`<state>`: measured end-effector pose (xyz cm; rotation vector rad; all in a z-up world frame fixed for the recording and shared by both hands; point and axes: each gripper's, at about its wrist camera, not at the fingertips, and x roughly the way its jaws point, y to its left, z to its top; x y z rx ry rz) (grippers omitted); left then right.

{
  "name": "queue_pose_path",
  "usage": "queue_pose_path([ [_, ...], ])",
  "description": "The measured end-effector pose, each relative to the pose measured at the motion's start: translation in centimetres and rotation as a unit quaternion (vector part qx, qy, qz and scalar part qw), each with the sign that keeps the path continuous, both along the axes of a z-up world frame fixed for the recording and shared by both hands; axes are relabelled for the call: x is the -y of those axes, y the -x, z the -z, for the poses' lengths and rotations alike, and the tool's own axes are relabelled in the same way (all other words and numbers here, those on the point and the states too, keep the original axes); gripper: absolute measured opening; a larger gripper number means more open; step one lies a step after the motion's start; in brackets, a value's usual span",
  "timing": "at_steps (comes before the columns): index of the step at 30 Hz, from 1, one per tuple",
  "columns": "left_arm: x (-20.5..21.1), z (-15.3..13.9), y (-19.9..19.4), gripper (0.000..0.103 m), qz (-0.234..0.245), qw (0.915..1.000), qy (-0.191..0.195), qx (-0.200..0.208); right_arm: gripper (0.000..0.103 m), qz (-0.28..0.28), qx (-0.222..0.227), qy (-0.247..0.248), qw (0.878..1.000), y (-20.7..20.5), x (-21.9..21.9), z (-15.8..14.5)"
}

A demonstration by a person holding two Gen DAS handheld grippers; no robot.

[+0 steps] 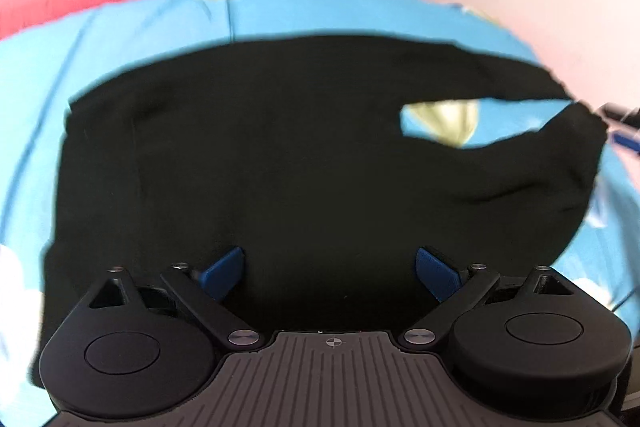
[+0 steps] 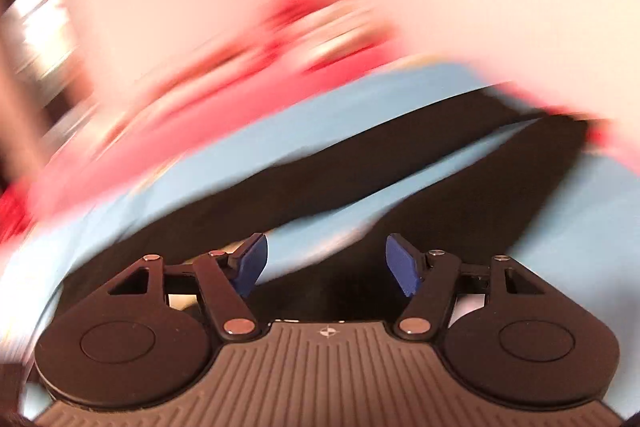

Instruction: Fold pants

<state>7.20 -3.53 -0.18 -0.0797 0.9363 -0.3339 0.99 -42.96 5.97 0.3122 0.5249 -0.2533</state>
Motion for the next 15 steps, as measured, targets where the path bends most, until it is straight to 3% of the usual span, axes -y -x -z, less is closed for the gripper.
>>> queue_pose_path([
  [3, 0.4, 0.3, 0.8, 0.103, 0.006, 0.9996, -0.013, 0.023, 0.069, 0.159, -0.019, -0.074, 0.984, -1.3, 8.4, 1.2],
  [5, 0.3, 0.4, 1.1, 0.103, 0.007, 0.9995, -0.016, 0.026, 0.065, 0.192, -0.033, -0.099, 0.976, -2.5, 12.2, 2.8],
  [9, 0.2, 0.4, 1.0, 0.103, 0.003, 0.9997, -0.01, 0.02, 0.063, 0.197, 0.003, -0.099, 0.975, -3.9, 14.9, 3.5],
  [10, 0.3, 0.4, 0.9, 0.103, 0.001, 0.9998, -0.011, 0.019, 0.059, 0.193, 0.014, -0.104, 0.976, -4.7, 15.5, 3.6],
  [12, 0.5, 0.4, 1.0, 0.103, 0.0, 0.9997, -0.015, 0.018, 0.039, 0.195, 0.027, -0.113, 0.974, -5.8, 16.6, 4.0],
  [13, 0.6, 0.4, 0.9, 0.103, 0.0, 0.9996, -0.019, 0.018, 0.015, 0.196, 0.021, -0.107, 0.974, -5.8, 16.6, 4.0],
  [14, 0.8, 0.5, 0.9, 0.103, 0.001, 0.9995, -0.025, 0.019, 0.008, 0.186, 0.008, -0.099, 0.978, -5.7, 16.5, 3.9],
  [15, 0.8, 0.4, 1.1, 0.103, 0.002, 0.9994, -0.029, 0.02, 0.008, 0.178, 0.002, -0.094, 0.98, -5.4, 16.4, 3.4],
])
